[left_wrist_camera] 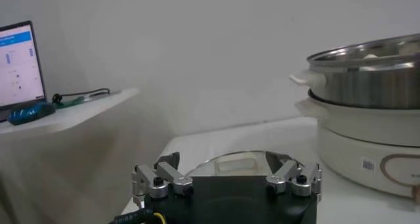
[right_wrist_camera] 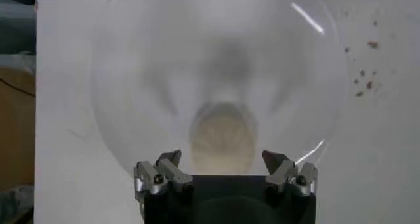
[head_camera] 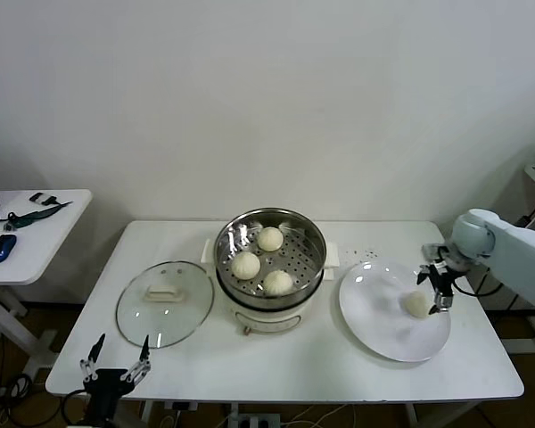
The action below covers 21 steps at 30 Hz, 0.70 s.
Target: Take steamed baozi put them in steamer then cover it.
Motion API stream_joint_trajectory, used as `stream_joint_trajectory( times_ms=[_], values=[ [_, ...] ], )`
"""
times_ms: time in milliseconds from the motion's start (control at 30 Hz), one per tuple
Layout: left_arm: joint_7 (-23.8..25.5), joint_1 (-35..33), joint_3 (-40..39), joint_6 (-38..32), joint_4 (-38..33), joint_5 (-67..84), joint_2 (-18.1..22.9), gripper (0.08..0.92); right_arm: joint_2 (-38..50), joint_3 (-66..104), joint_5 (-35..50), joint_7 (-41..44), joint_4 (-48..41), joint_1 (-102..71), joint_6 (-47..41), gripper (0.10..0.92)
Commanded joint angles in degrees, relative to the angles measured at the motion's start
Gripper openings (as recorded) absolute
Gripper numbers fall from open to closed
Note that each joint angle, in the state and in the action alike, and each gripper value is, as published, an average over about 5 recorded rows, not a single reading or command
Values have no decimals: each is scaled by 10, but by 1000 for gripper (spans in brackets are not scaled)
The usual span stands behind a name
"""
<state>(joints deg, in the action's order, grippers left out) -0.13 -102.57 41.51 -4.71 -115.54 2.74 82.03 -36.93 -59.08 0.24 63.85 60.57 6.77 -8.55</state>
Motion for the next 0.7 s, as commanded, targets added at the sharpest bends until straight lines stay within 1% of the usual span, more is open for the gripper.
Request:
stream_joint_trajectory(
  times_ms=[33,367,600,700],
  values=[
    [0,0,0,0,3,-2,0,823,-18,64,-41,-1,-49,-76,-4,823],
    [0,1,-2,-2,6,-6,0,823,-63,86,-47,-5,-90,-63,9,823],
    [0,0,-1,-4,8,-6,1,823,-66,79,-50,1,-91,-59,12,821],
    [0,0,0,-4,8,-6,1,823,-64,78,-50,4,-91,-58,13,803]
  ],
)
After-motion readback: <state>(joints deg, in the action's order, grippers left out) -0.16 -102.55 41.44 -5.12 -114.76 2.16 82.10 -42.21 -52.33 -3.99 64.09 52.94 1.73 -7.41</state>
